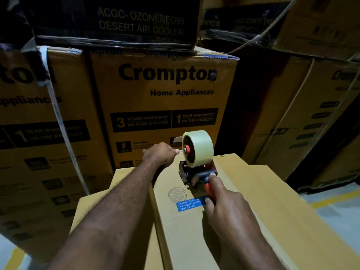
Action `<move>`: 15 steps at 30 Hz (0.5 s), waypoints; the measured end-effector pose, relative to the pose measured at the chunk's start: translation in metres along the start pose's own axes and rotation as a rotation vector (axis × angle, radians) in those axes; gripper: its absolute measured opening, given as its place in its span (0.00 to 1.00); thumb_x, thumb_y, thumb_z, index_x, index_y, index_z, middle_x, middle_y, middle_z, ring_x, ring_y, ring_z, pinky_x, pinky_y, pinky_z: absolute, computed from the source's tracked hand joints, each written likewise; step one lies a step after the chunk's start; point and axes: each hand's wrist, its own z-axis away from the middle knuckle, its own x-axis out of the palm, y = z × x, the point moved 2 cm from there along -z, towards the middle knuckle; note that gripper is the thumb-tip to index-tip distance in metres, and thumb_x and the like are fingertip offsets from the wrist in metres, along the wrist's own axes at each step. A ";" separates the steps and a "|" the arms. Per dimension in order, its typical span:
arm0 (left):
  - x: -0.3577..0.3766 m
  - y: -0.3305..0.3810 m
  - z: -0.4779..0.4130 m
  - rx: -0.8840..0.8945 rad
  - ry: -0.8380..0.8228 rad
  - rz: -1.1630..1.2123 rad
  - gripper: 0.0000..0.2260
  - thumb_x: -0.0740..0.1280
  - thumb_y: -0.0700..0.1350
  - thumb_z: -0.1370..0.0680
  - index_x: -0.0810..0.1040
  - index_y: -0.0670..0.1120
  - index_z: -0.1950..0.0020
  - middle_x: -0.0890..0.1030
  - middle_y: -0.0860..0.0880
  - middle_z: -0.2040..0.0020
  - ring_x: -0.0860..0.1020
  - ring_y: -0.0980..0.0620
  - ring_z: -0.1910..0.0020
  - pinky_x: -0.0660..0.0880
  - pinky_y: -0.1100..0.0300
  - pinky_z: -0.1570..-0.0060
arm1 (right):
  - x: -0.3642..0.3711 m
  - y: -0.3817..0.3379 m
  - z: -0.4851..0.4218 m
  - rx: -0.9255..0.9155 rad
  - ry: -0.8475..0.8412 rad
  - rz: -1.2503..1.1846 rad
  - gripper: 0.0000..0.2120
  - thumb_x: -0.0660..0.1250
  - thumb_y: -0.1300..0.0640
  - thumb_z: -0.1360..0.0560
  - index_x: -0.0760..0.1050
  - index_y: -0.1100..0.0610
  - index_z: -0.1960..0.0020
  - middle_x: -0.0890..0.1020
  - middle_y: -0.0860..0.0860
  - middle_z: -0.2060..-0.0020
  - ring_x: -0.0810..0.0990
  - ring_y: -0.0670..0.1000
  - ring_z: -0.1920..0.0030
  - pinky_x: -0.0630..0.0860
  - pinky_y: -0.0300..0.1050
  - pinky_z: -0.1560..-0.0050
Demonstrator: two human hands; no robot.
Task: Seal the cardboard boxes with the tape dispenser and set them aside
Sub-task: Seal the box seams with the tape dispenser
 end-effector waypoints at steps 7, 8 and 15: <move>-0.001 0.024 0.034 0.226 0.128 -0.240 0.20 0.59 0.59 0.17 0.71 0.56 0.26 0.70 0.52 0.24 0.62 0.47 0.22 0.40 0.27 0.26 | -0.010 0.012 0.029 0.014 -0.027 0.019 0.26 0.60 0.46 0.19 0.50 0.38 0.28 0.82 0.49 0.49 0.79 0.53 0.51 0.77 0.49 0.53; 0.001 0.032 0.045 0.307 0.128 -0.209 0.18 0.60 0.55 0.16 0.72 0.53 0.27 0.69 0.50 0.23 0.61 0.48 0.22 0.42 0.31 0.24 | -0.010 0.012 0.029 0.018 -0.022 0.020 0.26 0.60 0.46 0.19 0.50 0.38 0.28 0.82 0.49 0.49 0.79 0.53 0.51 0.78 0.48 0.53; 0.012 0.029 0.050 0.414 -0.210 -0.361 0.25 0.61 0.44 0.17 0.63 0.59 0.21 0.52 0.50 0.17 0.46 0.51 0.18 0.37 0.35 0.23 | -0.004 0.005 0.025 0.010 -0.013 0.013 0.25 0.61 0.48 0.20 0.54 0.41 0.28 0.82 0.52 0.52 0.80 0.55 0.54 0.80 0.51 0.55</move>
